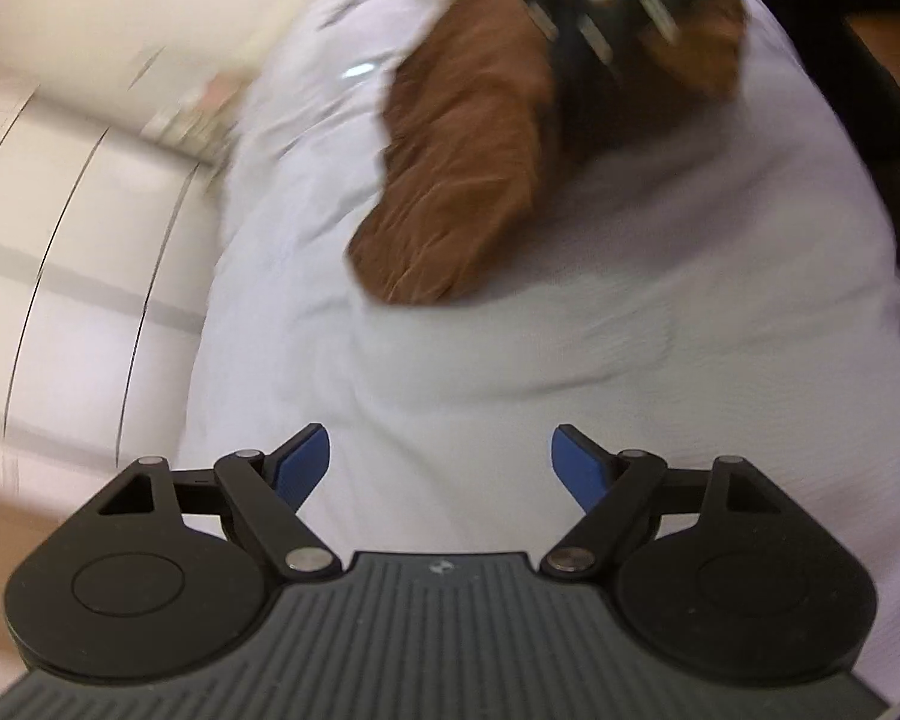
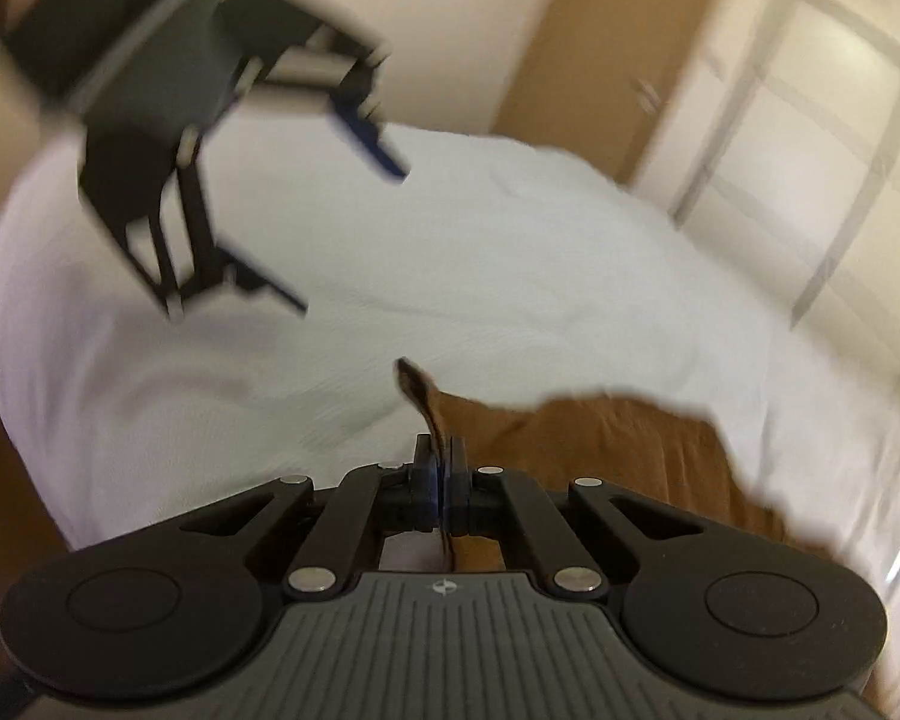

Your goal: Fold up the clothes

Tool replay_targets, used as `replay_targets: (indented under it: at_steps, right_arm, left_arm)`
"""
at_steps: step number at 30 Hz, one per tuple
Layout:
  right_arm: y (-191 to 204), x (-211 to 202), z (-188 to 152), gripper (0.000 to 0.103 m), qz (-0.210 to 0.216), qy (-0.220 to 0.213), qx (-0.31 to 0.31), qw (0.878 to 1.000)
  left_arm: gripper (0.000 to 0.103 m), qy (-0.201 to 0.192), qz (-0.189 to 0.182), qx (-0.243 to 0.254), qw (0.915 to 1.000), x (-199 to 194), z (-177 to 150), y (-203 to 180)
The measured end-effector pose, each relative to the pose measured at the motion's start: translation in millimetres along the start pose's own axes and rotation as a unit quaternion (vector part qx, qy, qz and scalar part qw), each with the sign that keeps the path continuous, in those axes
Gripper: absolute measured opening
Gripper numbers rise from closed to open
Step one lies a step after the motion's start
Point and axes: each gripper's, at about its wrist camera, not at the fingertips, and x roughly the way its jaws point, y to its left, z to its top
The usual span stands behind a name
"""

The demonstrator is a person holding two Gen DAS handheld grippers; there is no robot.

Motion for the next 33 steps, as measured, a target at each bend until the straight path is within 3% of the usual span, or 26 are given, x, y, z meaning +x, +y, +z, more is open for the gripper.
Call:
replay_targets:
  at_steps: [5, 9, 12, 15, 18, 21, 23, 26, 30, 33]
  right_arm:
    - [-76, -23, -7, 0.0, 0.046, 0.065, 0.125, 0.989]
    - [-122, -38, -17, 0.0, 0.075, 0.088, 0.173, 0.978]
    - [-131, -49, -25, 0.0, 0.09, 0.085, 0.188, 0.974]
    - [-139, -54, -33, 0.0, 0.106, 0.08, 0.205, 0.97]
    - [-146, -53, -39, 0.0, 0.123, 0.073, 0.224, 0.964]
    - [-156, -51, -45, 0.0, 0.137, 0.065, 0.241, 0.959]
    - [-160, -50, -50, 0.0, 0.145, 0.06, 0.247, 0.956]
    - [-165, -55, -59, 0.0, 0.157, 0.045, 0.257, 0.952]
    - [-172, -70, -72, 0.0, 0.172, 0.013, 0.27, 0.947]
    - [-179, -100, -81, 0.0, 0.169, -0.023, 0.277, 0.946]
  left_arm:
    - [0.079, -0.021, -0.034, 0.111, 0.993, 57, 10, 28]
    - [0.079, -0.032, -0.043, 0.154, 0.9867, 109, 19, 51]
    - [0.079, -0.035, -0.044, 0.194, 0.9794, 148, 26, 64]
    - [0.076, -0.039, -0.036, 0.255, 0.9655, 189, 36, 75]
    - [0.066, -0.044, -0.037, 0.277, 0.9593, 223, 49, 88]
    - [0.049, -0.04, -0.046, 0.312, 0.9481, 244, 58, 93]
    - [0.03, -0.035, -0.053, 0.343, 0.9372, 254, 62, 94]
    - [0.009, -0.026, -0.065, 0.368, 0.927, 259, 70, 96]
    - [0.007, -0.019, -0.074, 0.382, 0.9212, 252, 92, 106]
    - [0.006, -0.023, -0.071, 0.374, 0.9246, 238, 119, 118]
